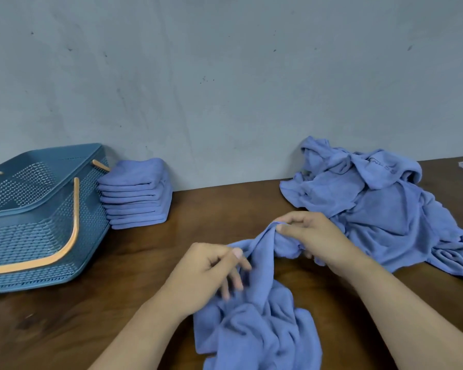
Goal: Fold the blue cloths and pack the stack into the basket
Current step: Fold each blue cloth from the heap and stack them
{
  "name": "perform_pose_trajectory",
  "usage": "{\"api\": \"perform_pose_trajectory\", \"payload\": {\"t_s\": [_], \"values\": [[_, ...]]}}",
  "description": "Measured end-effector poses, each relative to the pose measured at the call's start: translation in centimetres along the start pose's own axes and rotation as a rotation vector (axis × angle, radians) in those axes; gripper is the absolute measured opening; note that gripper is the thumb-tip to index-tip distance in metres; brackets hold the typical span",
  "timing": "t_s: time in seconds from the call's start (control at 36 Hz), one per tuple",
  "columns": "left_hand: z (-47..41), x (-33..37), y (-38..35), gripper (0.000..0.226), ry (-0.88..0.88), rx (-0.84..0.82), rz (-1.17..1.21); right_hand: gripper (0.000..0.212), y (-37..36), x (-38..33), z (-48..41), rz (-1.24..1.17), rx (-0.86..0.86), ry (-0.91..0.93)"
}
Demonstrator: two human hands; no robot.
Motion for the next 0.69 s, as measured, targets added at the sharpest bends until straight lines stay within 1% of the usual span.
{"api": "perform_pose_trajectory", "payload": {"t_s": [0.03,0.06,0.08,0.11,0.14,0.19,0.22,0.25,0.31,0.33,0.39,0.47,0.5,0.53,0.58,0.61,0.64,0.69], "values": [[-0.1,-0.2,0.5,0.022,-0.084,0.092,-0.025,0.012,0.1,-0.2,0.0,-0.026,-0.033,-0.027],[-0.4,-0.6,1.1,0.011,-0.132,0.164,-0.082,0.014,0.0,-0.3,0.2,-0.042,-0.068,-0.047],[-0.6,-1.0,1.4,0.012,-0.144,0.186,-0.175,0.017,0.0,-0.5,0.3,-0.057,-0.096,-0.056],[-0.9,-1.5,1.7,0.025,-0.140,0.161,-0.285,0.019,-0.1,-0.4,0.3,-0.060,-0.111,-0.062],[-1.1,-2.0,1.7,0.037,-0.118,0.096,-0.378,0.019,-0.1,-0.5,0.4,-0.063,-0.103,-0.071],[-1.3,-2.9,1.3,0.051,-0.082,0.002,-0.511,0.013,0.1,-0.3,0.5,-0.045,-0.103,-0.090],[-1.5,-3.4,1.1,0.049,-0.085,0.006,-0.554,0.014,0.2,-0.2,0.5,-0.039,-0.135,-0.096],[-1.7,-3.8,1.1,0.039,-0.088,0.032,-0.556,0.018,0.4,-0.1,0.6,-0.044,-0.170,-0.113],[-2.1,-4.0,1.3,0.009,-0.055,0.106,-0.465,0.027,0.9,0.0,0.7,-0.024,-0.228,-0.149],[-2.3,-3.9,1.5,0.004,-0.030,0.134,-0.392,0.030,1.2,0.0,0.8,0.009,-0.241,-0.171],[-2.3,-3.7,1.9,0.015,0.013,0.165,-0.199,0.028,2.0,0.0,0.8,0.058,-0.261,-0.220],[-2.2,-3.5,2.7,0.025,0.088,0.180,0.014,0.005,3.2,-0.1,0.9,0.120,-0.268,-0.308],[-2.1,-3.6,3.0,0.031,0.115,0.173,0.079,0.008,3.6,0.1,0.9,0.132,-0.262,-0.325],[-2.1,-3.6,3.2,0.034,0.136,0.161,0.171,0.015,3.9,0.3,0.8,0.126,-0.242,-0.344],[-2.0,-3.3,3.3,0.030,0.164,0.163,0.379,0.021,3.7,0.6,0.6,0.020,-0.134,-0.349],[-2.2,-3.3,3.3,0.028,0.191,0.219,0.455,0.021,3.2,0.8,0.4,-0.072,-0.030,-0.329],[-2.6,-3.6,3.5,0.027,0.228,0.312,0.509,0.022,2.6,0.7,0.2,-0.190,0.099,-0.299],[-3.6,-4.5,3.9,0.026,0.288,0.486,0.583,0.035,1.6,0.8,-0.1,-0.385,0.290,-0.204]]}}
Point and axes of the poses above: each hand's wrist, its own z-axis away from the middle knuckle, its own y-axis out of the back of the hand, x = y × z, the point moved 2 cm from there along -z, towards the middle knuckle, and after that the axes turned 15 degrees about y, right-handed, at the moved point
